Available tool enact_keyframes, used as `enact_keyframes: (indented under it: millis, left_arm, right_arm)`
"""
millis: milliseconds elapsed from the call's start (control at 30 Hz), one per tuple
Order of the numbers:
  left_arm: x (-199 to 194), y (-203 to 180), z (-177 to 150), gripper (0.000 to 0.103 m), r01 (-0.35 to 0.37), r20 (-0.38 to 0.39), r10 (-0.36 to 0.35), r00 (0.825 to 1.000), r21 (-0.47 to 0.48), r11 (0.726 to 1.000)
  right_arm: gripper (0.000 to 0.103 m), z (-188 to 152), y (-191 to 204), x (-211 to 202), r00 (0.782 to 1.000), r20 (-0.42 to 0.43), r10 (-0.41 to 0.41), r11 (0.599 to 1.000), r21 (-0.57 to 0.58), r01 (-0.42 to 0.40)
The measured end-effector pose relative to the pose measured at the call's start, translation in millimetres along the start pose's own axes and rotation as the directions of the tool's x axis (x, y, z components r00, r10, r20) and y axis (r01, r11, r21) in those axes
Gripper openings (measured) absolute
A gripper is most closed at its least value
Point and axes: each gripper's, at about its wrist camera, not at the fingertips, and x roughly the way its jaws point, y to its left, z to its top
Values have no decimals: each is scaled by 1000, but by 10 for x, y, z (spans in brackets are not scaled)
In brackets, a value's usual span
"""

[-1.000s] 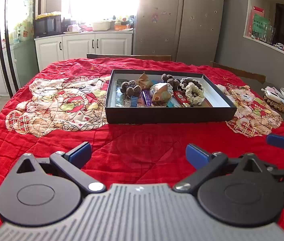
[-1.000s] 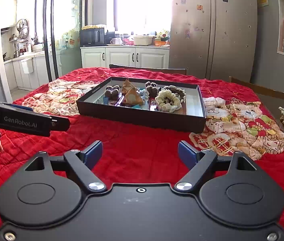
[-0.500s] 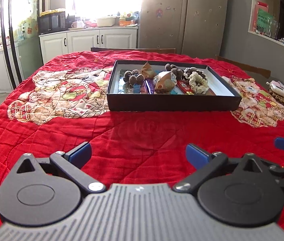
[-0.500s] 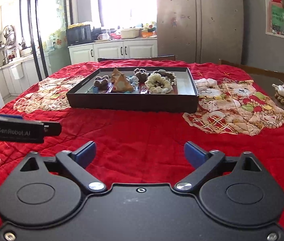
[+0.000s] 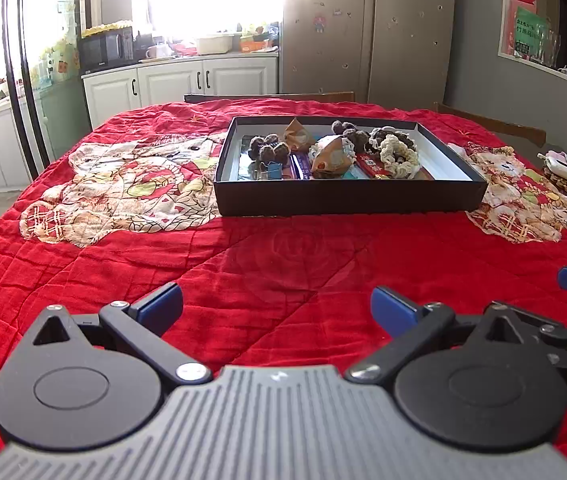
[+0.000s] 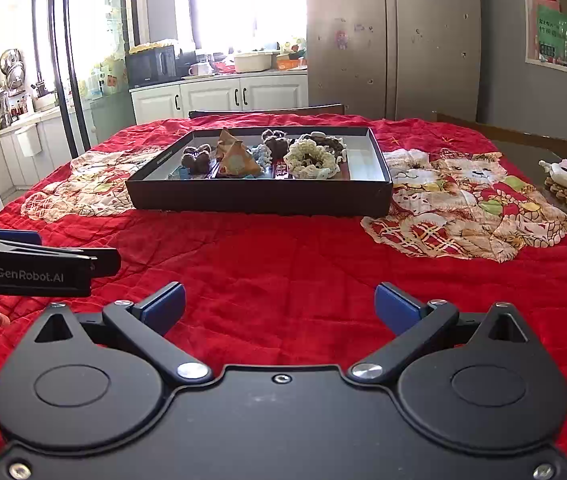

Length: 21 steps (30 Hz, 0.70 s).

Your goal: Organize objects

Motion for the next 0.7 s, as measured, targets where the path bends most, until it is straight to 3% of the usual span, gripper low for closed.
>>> enact_keyframes:
  millis: [700]
  left_arm:
    - [19,-11,-13,103,31,-4,-31,1000,-15,999]
  right_arm:
    - [101,-28,-25,47,1000,-13,-2,1000,15,2]
